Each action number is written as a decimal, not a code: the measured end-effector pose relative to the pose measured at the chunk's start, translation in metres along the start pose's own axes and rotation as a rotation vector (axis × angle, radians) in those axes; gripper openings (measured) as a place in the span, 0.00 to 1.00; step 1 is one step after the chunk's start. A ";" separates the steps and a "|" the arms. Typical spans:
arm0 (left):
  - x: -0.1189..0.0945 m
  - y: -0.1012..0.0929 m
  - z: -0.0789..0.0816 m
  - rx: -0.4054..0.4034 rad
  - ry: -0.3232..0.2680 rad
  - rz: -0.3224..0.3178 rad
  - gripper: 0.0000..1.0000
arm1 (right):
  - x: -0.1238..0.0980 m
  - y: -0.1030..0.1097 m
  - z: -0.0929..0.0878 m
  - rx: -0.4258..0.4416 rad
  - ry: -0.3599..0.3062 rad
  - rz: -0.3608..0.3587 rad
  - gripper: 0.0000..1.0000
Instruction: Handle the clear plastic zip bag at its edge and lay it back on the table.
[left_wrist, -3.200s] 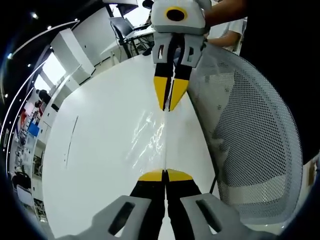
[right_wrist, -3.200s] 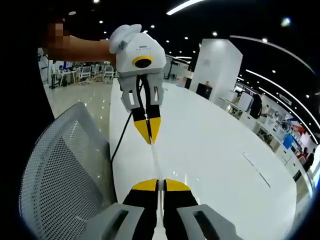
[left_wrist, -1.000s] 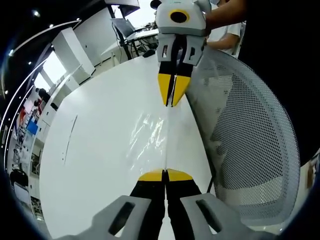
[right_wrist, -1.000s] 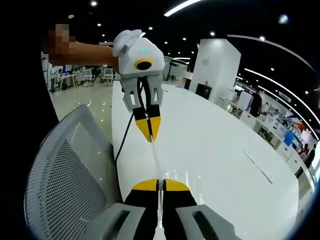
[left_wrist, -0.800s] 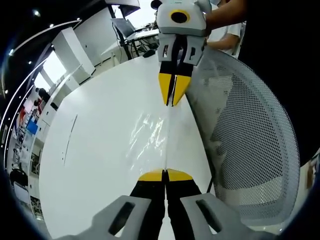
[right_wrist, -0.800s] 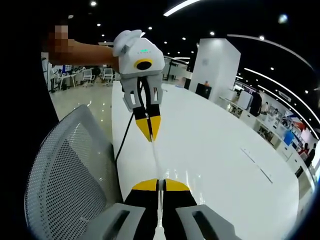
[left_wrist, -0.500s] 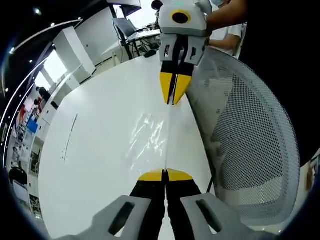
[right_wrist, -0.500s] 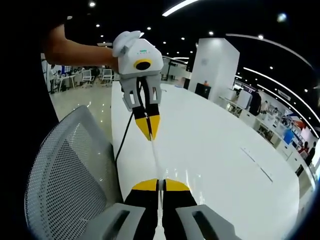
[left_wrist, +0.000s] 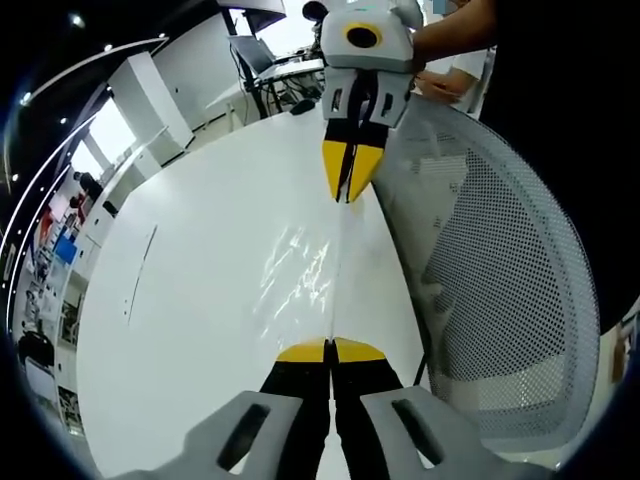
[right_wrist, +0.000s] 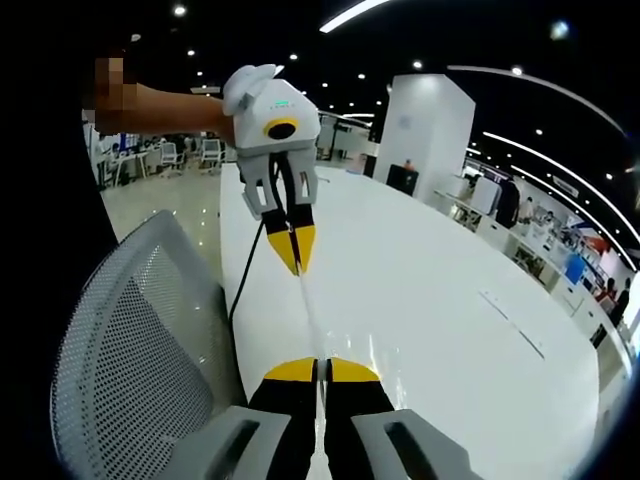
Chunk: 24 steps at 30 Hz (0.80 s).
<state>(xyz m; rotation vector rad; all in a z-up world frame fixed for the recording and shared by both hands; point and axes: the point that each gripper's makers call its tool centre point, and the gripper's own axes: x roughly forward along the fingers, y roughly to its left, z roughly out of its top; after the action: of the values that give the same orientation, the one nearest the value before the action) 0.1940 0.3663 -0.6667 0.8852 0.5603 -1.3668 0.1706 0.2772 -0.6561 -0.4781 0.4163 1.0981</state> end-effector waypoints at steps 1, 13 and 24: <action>0.000 0.000 0.000 0.000 0.000 0.000 0.00 | -0.001 0.000 0.000 0.000 0.000 -0.001 0.00; -0.001 0.000 -0.001 -0.002 0.003 0.002 0.00 | -0.005 0.000 -0.005 0.007 0.001 -0.007 0.00; -0.002 0.001 -0.002 -0.003 0.002 0.003 0.00 | -0.009 -0.001 -0.010 0.019 0.001 -0.012 0.00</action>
<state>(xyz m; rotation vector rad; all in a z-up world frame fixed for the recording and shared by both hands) 0.1953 0.3685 -0.6659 0.8851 0.5622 -1.3626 0.1675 0.2646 -0.6590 -0.4640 0.4239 1.0812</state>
